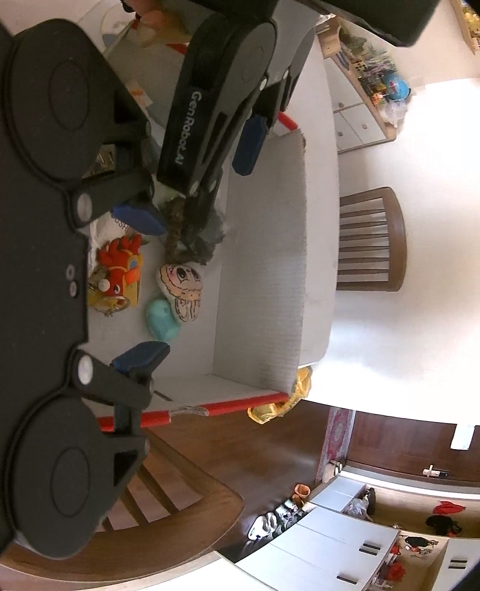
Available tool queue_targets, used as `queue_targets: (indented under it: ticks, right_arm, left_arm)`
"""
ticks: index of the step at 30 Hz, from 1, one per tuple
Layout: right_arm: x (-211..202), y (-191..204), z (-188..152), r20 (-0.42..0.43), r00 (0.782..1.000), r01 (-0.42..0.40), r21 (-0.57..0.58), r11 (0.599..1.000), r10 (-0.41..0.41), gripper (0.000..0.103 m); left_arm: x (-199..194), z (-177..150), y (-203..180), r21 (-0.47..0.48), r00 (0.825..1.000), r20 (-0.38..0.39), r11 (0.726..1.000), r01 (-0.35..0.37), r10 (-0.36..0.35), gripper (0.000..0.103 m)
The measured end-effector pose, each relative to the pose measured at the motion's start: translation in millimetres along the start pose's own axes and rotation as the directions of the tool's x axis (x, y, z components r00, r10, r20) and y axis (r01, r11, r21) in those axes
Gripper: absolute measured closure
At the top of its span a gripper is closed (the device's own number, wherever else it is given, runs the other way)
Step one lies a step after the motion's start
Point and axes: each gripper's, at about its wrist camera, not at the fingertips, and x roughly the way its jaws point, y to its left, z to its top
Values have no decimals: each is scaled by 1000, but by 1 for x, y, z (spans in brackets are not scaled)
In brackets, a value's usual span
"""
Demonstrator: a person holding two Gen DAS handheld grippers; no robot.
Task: Organize objects
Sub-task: 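Withdraw both tools from the red box back over the table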
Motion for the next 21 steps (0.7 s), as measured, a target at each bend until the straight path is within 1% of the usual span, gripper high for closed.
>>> queue_targets:
  ticks: [8, 17, 19, 21]
  right_arm:
    - [-30, 9, 1, 64, 998, -26, 2, 1000, 26, 36]
    - [-61, 19, 0, 127, 989, -72, 2, 997, 71, 30]
    - [-66, 22, -1, 137, 987, -86, 10, 996, 84, 30]
    - [-72, 25, -1, 147, 985, -96, 12, 995, 93, 28]
  left_arm:
    - [-36, -10, -5, -14, 998, 69, 1000, -12, 13, 36]
    - [-85, -27, -7, -37, 987, 155, 999, -22, 28, 36]
    - [-97, -32, -7, -45, 984, 174, 999, -23, 31, 26]
    - [-109, -38, -7, -53, 980, 197, 998, -22, 32, 25]
